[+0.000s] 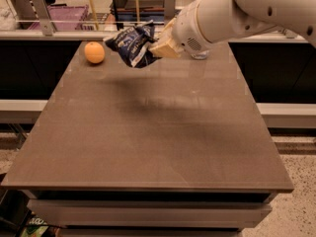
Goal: Move blue chip bag near orange
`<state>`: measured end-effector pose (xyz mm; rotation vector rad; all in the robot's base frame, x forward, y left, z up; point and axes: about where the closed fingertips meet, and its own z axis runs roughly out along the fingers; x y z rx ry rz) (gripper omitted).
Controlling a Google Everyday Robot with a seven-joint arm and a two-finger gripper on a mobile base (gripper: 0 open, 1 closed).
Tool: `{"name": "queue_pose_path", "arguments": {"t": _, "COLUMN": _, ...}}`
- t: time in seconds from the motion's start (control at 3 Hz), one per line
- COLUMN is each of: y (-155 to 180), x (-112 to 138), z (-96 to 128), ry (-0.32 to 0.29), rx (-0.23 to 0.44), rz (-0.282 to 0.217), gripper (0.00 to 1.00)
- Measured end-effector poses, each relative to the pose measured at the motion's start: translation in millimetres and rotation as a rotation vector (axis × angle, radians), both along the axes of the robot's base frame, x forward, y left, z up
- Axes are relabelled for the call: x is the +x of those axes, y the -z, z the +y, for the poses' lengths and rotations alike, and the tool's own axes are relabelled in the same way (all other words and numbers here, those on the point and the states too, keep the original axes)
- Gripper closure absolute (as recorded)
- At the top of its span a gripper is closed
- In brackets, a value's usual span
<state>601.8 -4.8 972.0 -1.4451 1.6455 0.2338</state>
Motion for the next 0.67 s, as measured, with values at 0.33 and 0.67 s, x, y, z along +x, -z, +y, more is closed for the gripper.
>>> {"name": "queue_pose_path", "arguments": {"t": 0.33, "y": 7, "x": 15, "z": 11, "ry": -0.009, "rx": 0.037, "rz": -0.016, "gripper": 1.0}}
{"name": "queue_pose_path", "arguments": {"t": 0.67, "y": 16, "x": 27, "z": 23, "ry": -0.02, "rx": 0.067, "rz": -0.027, "gripper": 1.0}}
